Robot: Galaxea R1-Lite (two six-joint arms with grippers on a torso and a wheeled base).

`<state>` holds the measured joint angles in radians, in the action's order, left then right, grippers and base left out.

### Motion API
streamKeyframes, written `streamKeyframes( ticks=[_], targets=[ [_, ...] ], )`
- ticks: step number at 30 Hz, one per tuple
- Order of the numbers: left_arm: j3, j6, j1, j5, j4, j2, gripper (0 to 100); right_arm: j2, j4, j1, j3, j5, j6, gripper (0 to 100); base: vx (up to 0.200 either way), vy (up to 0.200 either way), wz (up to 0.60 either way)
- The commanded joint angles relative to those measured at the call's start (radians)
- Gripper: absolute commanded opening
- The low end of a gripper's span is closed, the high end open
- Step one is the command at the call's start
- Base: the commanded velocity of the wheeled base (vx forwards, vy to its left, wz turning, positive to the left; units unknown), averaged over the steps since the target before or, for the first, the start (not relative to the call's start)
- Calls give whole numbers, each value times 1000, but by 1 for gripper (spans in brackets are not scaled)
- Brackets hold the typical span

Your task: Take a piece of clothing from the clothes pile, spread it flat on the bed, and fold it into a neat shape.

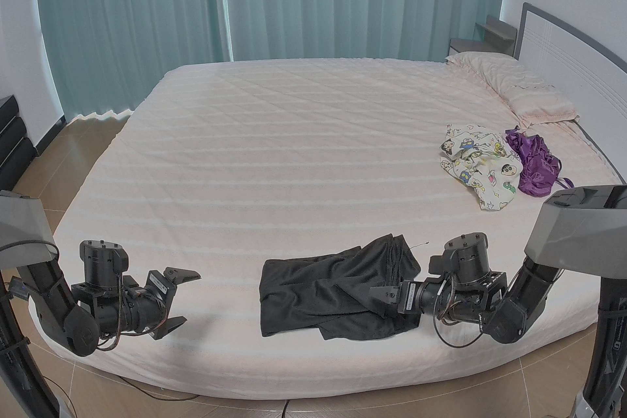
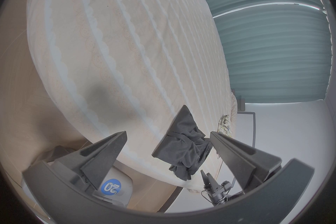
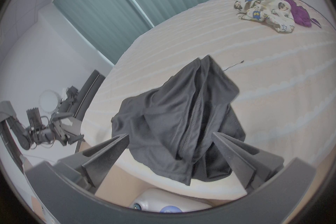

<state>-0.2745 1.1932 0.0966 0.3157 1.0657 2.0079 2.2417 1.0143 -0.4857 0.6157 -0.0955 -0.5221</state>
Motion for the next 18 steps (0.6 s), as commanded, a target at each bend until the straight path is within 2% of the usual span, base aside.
streamKeyframes(
  ticks=[1,5,18],
  targets=[
    [0,0,0,0,0,2,100,13,4,-30,-17,-13,17,100,0,0,0],
    [0,0,0,0,0,2,100,55,6,-40,-10,-24,74,100,0,0,0],
    [-2,0,0,0,0,2,100,68,-8,-53,24,-29,123,100,0,0,0]
  ],
)
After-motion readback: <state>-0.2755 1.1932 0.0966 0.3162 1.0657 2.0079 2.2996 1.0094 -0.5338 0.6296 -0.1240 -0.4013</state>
